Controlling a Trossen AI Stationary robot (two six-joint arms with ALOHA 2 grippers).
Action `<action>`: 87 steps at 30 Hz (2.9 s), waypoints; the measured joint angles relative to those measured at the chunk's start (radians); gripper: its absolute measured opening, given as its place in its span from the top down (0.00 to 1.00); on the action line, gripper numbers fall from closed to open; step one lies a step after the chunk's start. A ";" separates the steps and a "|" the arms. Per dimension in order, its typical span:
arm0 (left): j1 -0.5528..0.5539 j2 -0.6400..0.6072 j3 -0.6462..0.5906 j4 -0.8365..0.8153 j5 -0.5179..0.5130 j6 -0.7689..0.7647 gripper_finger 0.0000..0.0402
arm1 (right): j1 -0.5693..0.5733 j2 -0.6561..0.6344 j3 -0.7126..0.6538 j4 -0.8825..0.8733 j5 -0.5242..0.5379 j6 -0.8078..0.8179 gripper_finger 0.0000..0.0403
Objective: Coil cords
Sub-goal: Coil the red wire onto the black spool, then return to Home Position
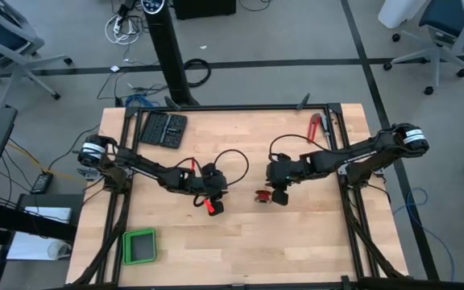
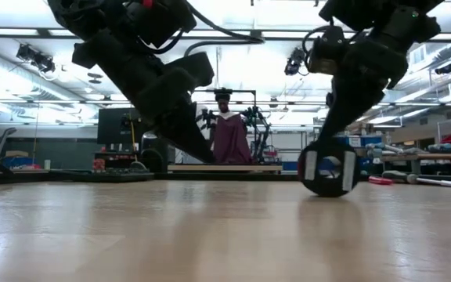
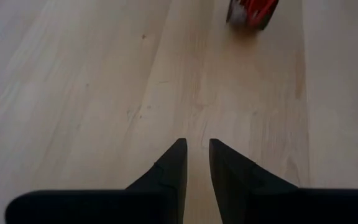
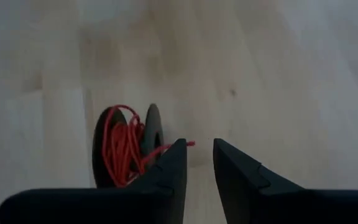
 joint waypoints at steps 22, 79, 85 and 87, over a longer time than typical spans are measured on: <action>0.001 0.000 0.000 -0.009 -0.002 0.004 0.82 | 0.022 -0.005 -0.060 0.287 -0.025 -0.050 0.81; -0.025 -0.707 -0.839 0.957 0.162 0.029 0.82 | 0.171 -0.877 -0.720 0.419 -0.085 0.128 0.83; -0.025 -0.706 -0.839 0.951 0.157 0.027 0.82 | 0.170 -0.859 -0.721 0.406 -0.078 0.281 0.83; -0.025 -0.706 -0.840 0.951 0.157 0.027 0.82 | 0.170 -0.857 -0.721 0.410 -0.078 0.280 0.83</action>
